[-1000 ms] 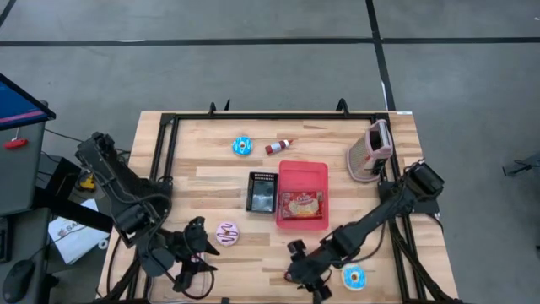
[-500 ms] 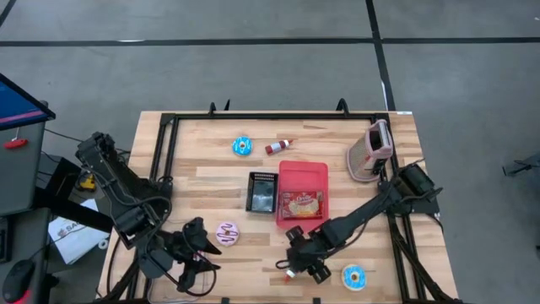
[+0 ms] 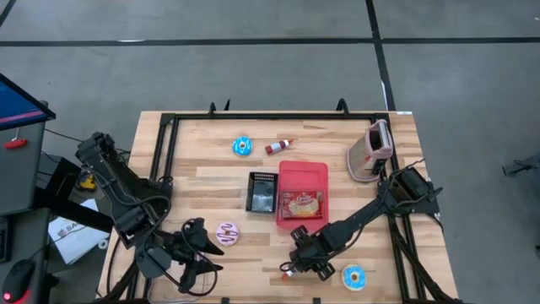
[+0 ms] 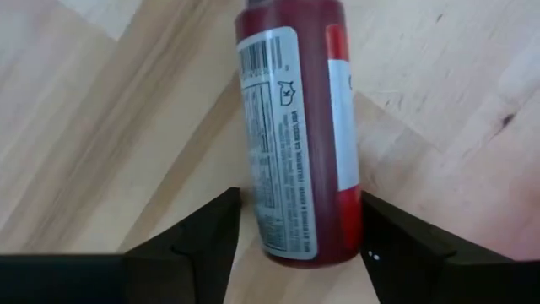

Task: Pick & Place Food Item
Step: Put the bottom red food coloring bottle into the transparent bin

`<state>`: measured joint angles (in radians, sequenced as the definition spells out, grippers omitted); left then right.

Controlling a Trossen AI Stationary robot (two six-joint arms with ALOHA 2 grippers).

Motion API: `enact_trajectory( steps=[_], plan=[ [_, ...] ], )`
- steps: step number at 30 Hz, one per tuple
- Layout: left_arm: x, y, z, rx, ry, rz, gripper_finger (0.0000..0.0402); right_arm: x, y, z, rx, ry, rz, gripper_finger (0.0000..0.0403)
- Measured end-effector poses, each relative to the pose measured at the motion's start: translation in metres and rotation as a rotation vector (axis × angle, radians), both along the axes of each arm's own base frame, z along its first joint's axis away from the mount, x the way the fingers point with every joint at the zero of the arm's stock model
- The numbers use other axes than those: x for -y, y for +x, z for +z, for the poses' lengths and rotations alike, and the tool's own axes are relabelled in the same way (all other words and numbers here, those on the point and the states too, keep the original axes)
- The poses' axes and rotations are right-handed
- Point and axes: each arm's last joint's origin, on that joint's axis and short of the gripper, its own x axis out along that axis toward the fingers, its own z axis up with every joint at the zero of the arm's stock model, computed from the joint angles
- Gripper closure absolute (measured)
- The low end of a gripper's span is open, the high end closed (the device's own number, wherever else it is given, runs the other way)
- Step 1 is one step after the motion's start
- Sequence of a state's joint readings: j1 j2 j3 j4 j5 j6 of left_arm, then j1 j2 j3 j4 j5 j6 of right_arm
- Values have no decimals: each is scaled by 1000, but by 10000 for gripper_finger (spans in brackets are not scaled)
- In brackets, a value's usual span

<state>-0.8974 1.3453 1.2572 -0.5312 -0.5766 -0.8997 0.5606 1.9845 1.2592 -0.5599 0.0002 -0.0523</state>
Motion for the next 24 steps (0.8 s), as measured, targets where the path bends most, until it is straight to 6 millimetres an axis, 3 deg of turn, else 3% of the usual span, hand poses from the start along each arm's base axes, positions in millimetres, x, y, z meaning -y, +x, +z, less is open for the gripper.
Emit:
enact_trajectory(
  steps=[9,14,20,24],
  plan=[
    [0,0,0,-2,-5,4,215,-4,6,4,61,71,-57,249],
    [0,0,0,-4,-3,4,215,-5,8,15,94,111,-87,262],
    [-3,-2,-6,-51,42,13,215,-11,20,49,189,168,-101,247],
    [-8,5,-22,-86,-32,97,209,-14,37,80,298,187,-120,249]
  ],
)
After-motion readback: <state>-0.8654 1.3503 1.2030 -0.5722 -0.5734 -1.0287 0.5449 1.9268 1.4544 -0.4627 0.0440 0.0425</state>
